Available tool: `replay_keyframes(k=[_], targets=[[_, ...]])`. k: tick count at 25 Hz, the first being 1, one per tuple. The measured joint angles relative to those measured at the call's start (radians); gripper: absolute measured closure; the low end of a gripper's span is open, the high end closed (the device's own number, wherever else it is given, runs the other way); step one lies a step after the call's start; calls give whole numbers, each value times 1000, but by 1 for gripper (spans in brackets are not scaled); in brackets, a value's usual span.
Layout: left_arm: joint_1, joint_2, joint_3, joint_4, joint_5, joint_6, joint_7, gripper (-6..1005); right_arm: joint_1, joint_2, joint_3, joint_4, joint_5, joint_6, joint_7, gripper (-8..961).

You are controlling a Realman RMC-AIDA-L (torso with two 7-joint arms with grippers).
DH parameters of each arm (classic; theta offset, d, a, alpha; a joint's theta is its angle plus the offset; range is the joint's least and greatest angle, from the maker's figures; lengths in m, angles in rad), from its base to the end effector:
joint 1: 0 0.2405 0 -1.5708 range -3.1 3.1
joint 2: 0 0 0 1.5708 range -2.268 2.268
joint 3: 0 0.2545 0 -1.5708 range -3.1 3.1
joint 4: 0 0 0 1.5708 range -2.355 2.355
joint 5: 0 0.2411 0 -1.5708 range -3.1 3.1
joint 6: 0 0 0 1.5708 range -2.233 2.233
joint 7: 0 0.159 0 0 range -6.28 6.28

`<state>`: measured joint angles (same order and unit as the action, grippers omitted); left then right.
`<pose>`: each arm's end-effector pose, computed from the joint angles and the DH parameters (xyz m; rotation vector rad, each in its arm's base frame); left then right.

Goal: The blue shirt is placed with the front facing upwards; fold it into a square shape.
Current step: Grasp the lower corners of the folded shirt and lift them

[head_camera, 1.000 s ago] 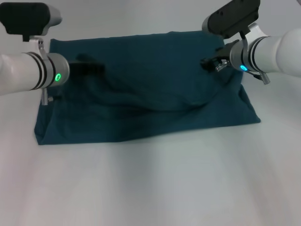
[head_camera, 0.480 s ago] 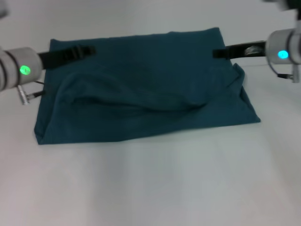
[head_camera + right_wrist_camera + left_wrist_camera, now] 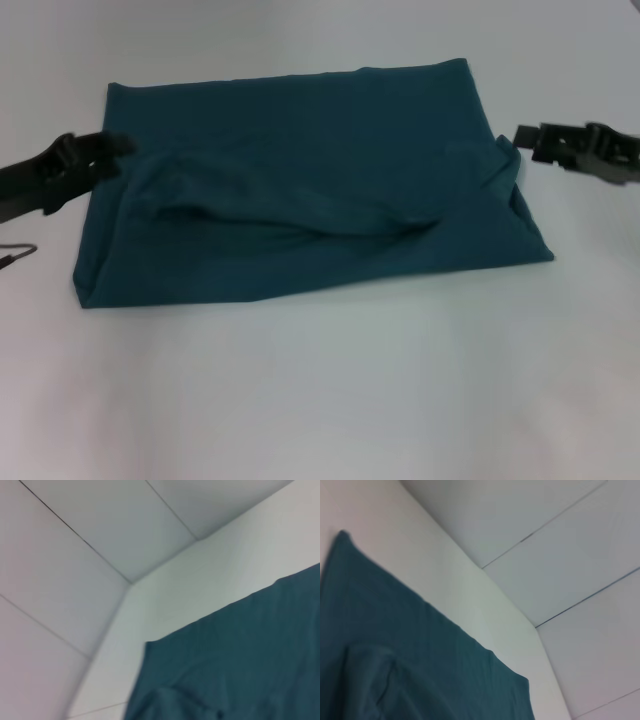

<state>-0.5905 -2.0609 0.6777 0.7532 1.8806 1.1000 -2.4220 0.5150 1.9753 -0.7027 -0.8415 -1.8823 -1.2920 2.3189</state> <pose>-0.2759 0.4494 0.0502 -1.8194 -1.7098 -1.0038 0.2862 0.4241 0.0925 -2.0349 1.5246 0.8823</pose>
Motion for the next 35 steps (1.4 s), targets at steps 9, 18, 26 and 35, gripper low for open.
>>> replay_keyframes(k=[9, 18, 26, 35], targets=[[36, 15, -42, -63, 41, 54, 14, 568, -38, -41, 84, 194, 58, -248, -99, 400], [16, 14, -28, -25, 216, 2, 250, 547, -39, -46, 88, 209, 56, -255, -126, 399], [7, 9, -23, -32, 309, -14, 90, 292, -36, -46, 89, 210, 54, -231, -128, 398], [-8, 1, -23, -82, 339, -73, -6, 101, -41, -44, 87, 211, 53, -219, -133, 399]])
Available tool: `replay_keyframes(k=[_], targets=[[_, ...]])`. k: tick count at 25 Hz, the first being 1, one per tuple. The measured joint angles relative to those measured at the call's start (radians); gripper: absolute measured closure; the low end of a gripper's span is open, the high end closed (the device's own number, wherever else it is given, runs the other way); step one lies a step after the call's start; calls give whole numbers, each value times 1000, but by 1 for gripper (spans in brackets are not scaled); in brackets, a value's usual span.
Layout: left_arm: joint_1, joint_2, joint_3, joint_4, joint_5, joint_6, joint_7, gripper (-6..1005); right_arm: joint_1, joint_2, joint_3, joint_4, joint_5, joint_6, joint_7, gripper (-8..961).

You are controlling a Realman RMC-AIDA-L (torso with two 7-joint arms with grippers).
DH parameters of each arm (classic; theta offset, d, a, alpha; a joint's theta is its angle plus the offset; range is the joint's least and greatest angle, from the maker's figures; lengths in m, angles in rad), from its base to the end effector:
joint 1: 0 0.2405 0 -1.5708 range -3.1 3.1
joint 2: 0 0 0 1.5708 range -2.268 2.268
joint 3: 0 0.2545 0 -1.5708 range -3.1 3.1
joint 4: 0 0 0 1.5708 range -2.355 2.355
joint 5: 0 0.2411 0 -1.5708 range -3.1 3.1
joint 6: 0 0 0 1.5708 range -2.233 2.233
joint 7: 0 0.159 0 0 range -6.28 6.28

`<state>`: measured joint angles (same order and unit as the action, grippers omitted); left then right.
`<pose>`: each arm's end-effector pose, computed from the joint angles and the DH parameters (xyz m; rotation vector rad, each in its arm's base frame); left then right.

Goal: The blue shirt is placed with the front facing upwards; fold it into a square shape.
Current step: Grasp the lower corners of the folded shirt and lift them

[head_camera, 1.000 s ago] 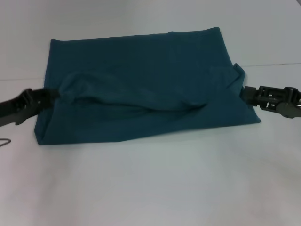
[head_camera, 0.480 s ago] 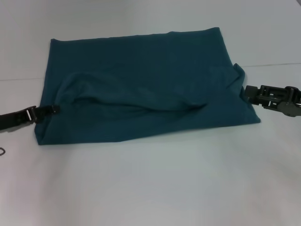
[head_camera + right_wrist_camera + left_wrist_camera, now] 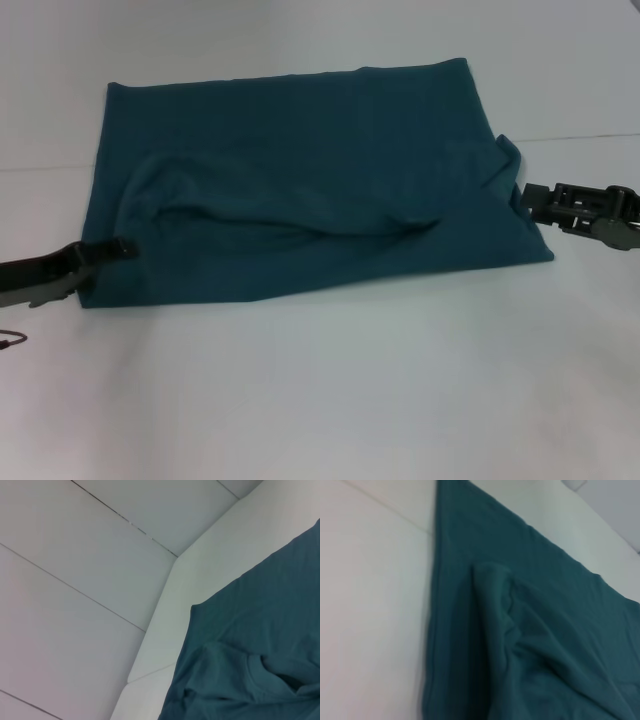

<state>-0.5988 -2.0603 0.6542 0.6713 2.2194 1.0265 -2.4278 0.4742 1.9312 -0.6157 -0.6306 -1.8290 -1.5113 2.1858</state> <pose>-0.3286 0.4291 0.0153 -1.8278 -1.7519 -0.5656 0.3144 0.3768 0.0759 -2.1340 1.6525 1.0185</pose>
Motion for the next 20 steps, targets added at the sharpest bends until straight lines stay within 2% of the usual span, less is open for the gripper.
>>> replay_keyframes(k=[2, 8, 20], targets=[[-3, -1, 0, -15, -3, -30, -2, 65, -1, 0, 1, 5, 0, 2, -6, 399], [-8, -8, 4, -24, 4, -68, 24, 85, -5, 0, -5, 9, -1, 19, -9, 399], [-28, -5, 21, -66, 6, -87, 32, 125, -10, 4, -5, 9, -1, 23, -18, 400]])
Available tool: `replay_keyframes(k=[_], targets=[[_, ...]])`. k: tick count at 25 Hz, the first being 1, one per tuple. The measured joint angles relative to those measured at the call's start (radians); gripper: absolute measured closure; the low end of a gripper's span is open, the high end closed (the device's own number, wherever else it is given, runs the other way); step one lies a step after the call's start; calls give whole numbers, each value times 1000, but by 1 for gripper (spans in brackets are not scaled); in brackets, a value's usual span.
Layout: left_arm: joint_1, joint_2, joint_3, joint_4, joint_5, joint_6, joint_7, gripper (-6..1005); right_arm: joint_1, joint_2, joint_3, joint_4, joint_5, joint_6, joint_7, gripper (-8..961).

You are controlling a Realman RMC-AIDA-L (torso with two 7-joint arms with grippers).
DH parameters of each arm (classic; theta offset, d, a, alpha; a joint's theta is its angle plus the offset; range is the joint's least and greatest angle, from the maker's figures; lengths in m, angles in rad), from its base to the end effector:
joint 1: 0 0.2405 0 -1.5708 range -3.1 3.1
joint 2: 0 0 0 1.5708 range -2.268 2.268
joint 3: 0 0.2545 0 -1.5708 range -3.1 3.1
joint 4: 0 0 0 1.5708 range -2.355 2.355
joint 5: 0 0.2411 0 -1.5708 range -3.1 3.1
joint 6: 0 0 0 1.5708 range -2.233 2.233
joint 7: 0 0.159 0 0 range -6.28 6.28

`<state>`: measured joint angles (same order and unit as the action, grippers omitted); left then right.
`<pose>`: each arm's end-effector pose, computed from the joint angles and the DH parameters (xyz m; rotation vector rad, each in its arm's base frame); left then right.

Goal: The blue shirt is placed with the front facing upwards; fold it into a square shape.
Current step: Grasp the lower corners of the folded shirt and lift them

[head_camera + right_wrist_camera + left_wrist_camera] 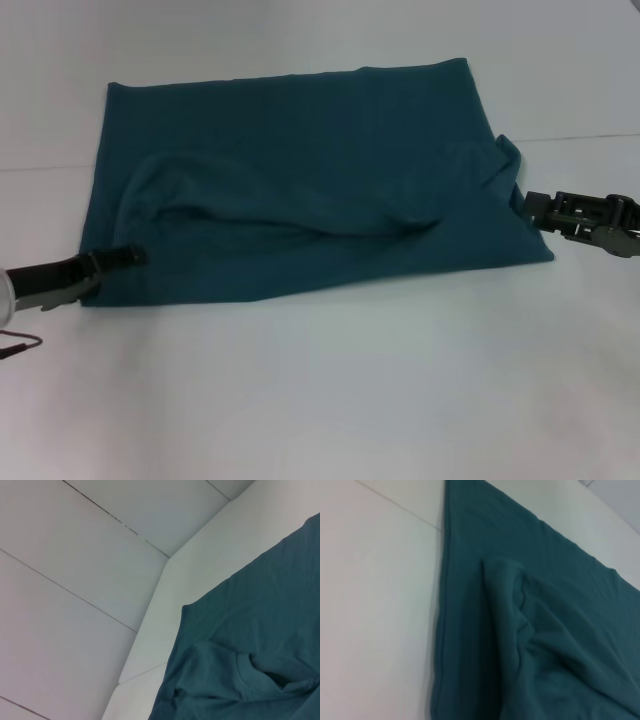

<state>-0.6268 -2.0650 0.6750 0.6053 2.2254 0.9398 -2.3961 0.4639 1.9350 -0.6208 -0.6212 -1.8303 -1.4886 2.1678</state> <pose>-0.3300 0.4346 -0.0012 -1.8238 -1.7255 -0.5192 0.3209 0.3746 0.0718 -2.1146 1.6530 1.0017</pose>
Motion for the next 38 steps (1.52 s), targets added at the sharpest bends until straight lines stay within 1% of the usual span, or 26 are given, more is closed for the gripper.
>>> replay_keyframes(k=[5, 14, 18, 29, 38], targets=[[-11, 2, 4, -13, -4, 6, -2, 142, -1, 1, 0, 0, 0, 0, 0, 400], [-31, -2, 1, -14, -8, 13, -9, 172, -4, 2, 0, 0, 0, -6, -2, 399], [-36, 1, 0, -15, -7, 8, -19, 185, -4, 3, 1, 1, 0, -6, -2, 398], [-44, 5, 32, 1, 8, 11, -50, 222, -4, 4, 7, 1, 0, -10, -2, 400], [-55, 3, 41, 5, 80, -13, -83, 411, -4, 4, 7, 2, 0, -10, -2, 400]])
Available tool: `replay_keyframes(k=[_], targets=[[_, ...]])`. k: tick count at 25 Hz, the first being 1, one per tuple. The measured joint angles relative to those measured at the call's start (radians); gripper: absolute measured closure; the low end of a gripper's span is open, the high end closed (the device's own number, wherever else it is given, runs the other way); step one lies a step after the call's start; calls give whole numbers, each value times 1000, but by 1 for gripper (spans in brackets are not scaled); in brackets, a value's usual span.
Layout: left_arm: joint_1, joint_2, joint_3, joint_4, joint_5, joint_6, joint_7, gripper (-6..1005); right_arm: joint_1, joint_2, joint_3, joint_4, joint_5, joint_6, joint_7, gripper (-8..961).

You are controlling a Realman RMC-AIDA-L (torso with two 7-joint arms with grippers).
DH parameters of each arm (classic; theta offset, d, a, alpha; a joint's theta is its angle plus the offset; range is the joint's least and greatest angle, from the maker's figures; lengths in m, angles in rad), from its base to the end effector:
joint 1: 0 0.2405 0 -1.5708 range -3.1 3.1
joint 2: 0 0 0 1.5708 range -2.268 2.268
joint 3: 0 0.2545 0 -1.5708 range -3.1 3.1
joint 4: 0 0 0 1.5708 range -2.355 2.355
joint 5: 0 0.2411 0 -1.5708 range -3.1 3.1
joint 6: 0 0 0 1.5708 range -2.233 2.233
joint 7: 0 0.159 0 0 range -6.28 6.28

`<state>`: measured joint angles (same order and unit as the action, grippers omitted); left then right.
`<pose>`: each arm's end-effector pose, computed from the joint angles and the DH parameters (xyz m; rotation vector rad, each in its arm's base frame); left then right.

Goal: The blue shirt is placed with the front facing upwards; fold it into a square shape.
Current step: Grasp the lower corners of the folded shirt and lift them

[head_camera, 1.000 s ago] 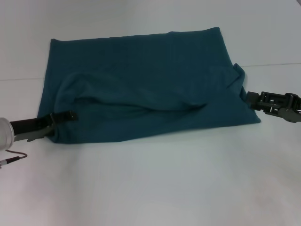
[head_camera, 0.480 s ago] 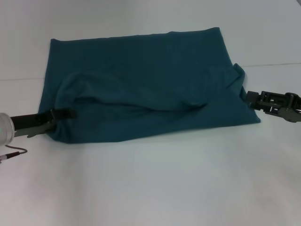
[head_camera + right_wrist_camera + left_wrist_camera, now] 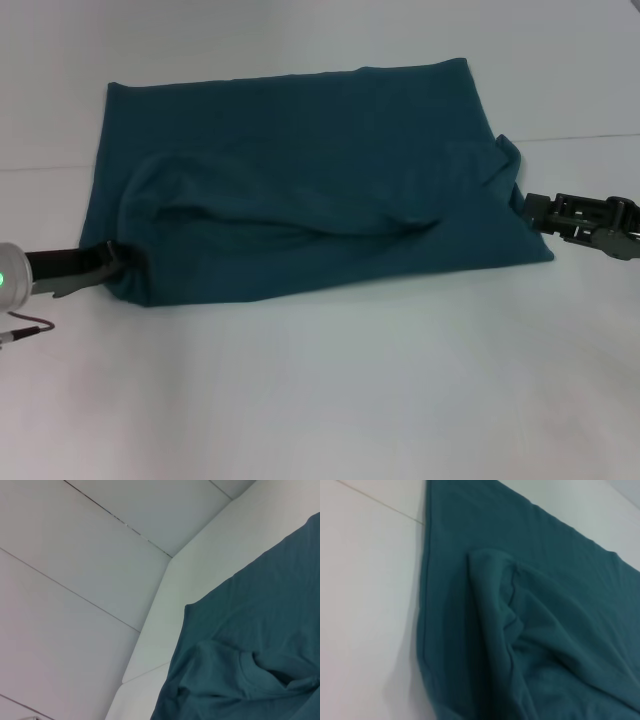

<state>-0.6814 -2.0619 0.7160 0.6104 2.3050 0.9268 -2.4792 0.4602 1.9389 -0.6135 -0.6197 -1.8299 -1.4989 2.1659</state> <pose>-0.3122 0.4489 -0.0053 -1.8601 -1.7087 -0.4396 0.3211 0.3720 0.0708 -2.1151 1.6587 1.0145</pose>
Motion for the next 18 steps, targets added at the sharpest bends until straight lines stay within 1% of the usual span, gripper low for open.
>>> replay_keyframes(k=[10, 15, 16, 18], targets=[[-3, 1, 4, 2, 1, 0, -3, 887, 0, -3, 0, 0, 0, -1, 0, 399], [-2, 10, -17, -5, -7, 24, -7, 968, 0, -5, 0, 0, 0, -1, 0, 399], [-1, 13, -40, -6, -8, 43, -6, 984, 0, -6, 0, 0, 0, -2, 0, 398], [0, 22, -102, -7, -10, 90, 4, 982, -1, -7, 0, 0, 0, -1, 0, 398]])
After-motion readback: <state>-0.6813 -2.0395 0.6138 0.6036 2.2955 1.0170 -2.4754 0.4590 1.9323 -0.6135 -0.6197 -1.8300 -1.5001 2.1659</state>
